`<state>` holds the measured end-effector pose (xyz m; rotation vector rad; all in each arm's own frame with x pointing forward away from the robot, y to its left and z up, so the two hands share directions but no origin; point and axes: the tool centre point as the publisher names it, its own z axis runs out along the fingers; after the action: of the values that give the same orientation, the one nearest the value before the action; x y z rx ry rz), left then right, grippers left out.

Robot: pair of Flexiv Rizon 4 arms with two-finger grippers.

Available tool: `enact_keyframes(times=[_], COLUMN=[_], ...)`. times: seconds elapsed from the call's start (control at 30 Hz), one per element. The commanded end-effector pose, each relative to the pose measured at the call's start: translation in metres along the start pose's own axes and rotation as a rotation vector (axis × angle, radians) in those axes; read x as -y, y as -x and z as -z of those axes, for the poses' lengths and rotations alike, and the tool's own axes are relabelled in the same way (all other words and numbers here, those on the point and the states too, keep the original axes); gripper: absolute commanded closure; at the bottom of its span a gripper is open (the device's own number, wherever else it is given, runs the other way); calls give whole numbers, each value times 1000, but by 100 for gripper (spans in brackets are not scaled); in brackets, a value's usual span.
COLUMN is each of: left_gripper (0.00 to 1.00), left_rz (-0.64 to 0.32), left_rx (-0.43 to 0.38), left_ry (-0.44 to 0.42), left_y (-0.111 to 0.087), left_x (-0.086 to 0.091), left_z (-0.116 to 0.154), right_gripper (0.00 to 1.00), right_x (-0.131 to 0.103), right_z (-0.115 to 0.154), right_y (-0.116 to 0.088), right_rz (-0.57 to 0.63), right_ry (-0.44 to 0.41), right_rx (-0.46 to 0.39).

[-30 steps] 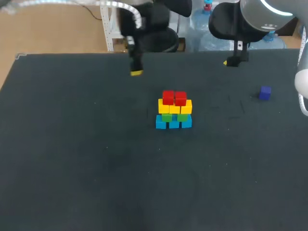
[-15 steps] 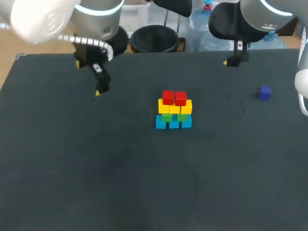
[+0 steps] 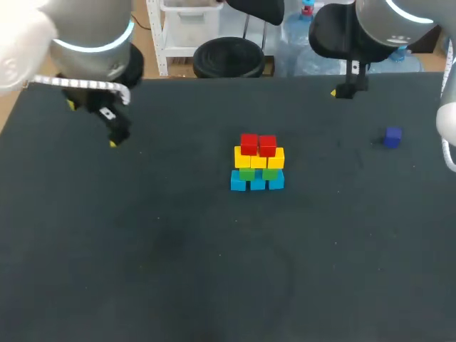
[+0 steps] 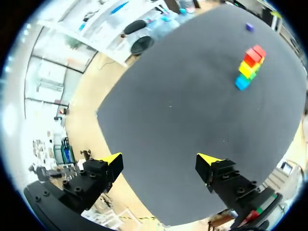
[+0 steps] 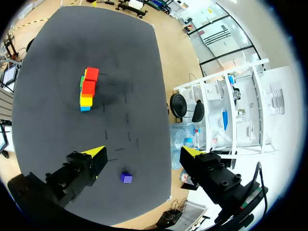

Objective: Place the blue cubes, place green cubes on the blue cubes, place the yellow cubes on the green cubes, then place the red cubes on the yellow cubes, and place purple cube on the red cubes.

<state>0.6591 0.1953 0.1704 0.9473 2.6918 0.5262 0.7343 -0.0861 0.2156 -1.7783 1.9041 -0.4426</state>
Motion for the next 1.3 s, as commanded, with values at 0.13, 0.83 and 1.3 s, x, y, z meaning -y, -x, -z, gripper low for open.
enact_keyframes(times=[0.13, 0.83, 1.3], left_gripper=[0, 0, 0], left_rz=[111, 134, 134], left_rx=[269, 351, 351], left_ry=[1, 11, 11], left_y=[-16, -8, -8], left_x=[-10, -4, -4], left_z=[12, 9, 9], right_gripper=[0, 35, 94], right_x=[-2, -2, -2], right_z=[0, 0, 0], right_y=[-1, -1, -1], right_rz=[-2, -2, -2], right_ry=[-6, -6, -6], right_rx=[1, 1, 1])
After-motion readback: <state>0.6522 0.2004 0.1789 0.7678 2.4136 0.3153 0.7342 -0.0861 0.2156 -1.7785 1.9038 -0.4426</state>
